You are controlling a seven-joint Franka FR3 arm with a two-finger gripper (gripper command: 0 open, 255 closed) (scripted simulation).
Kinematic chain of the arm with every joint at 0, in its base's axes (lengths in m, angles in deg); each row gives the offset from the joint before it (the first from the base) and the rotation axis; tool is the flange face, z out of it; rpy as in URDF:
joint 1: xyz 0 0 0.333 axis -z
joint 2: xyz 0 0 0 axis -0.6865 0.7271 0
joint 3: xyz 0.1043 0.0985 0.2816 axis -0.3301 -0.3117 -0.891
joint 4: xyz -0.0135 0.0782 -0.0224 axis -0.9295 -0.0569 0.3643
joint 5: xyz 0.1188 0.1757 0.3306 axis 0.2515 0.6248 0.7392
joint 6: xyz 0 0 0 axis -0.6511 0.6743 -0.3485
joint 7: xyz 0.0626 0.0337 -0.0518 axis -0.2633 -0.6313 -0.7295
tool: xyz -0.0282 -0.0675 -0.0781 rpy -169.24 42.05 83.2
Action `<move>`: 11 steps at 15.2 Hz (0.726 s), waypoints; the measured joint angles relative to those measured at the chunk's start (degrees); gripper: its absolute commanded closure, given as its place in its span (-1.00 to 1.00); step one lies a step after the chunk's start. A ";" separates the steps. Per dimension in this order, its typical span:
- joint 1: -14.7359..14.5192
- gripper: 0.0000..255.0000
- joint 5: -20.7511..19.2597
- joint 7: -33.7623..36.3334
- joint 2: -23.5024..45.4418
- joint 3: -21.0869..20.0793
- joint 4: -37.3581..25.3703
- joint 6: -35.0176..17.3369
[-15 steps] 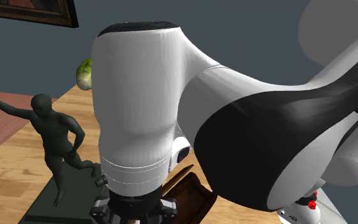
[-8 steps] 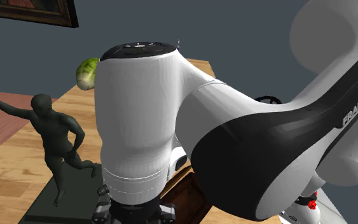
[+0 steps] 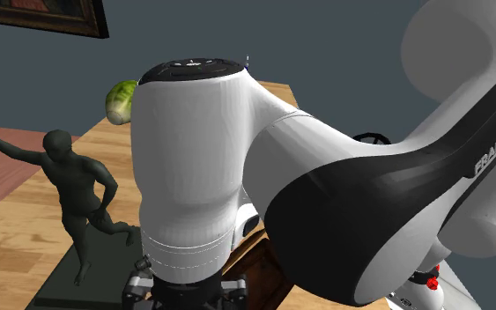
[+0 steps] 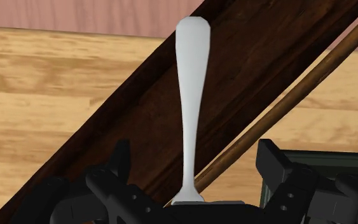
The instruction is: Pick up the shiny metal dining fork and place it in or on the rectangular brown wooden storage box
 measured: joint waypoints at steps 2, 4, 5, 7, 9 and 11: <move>0.22 -1.00 0.48 -0.31 -0.55 -0.08 -0.59 0.93; 1.02 -1.00 2.38 -1.51 -2.74 -0.30 -2.09 3.88; 1.15 -1.00 2.82 -1.68 -3.29 -0.35 -3.13 5.27; 1.55 -1.00 3.59 -2.41 -4.15 -0.25 -3.67 6.46; 1.68 -1.00 3.80 -2.65 -4.38 -0.19 -3.88 6.85; 1.70 -1.00 3.80 -2.67 -4.38 -0.18 -3.97 6.96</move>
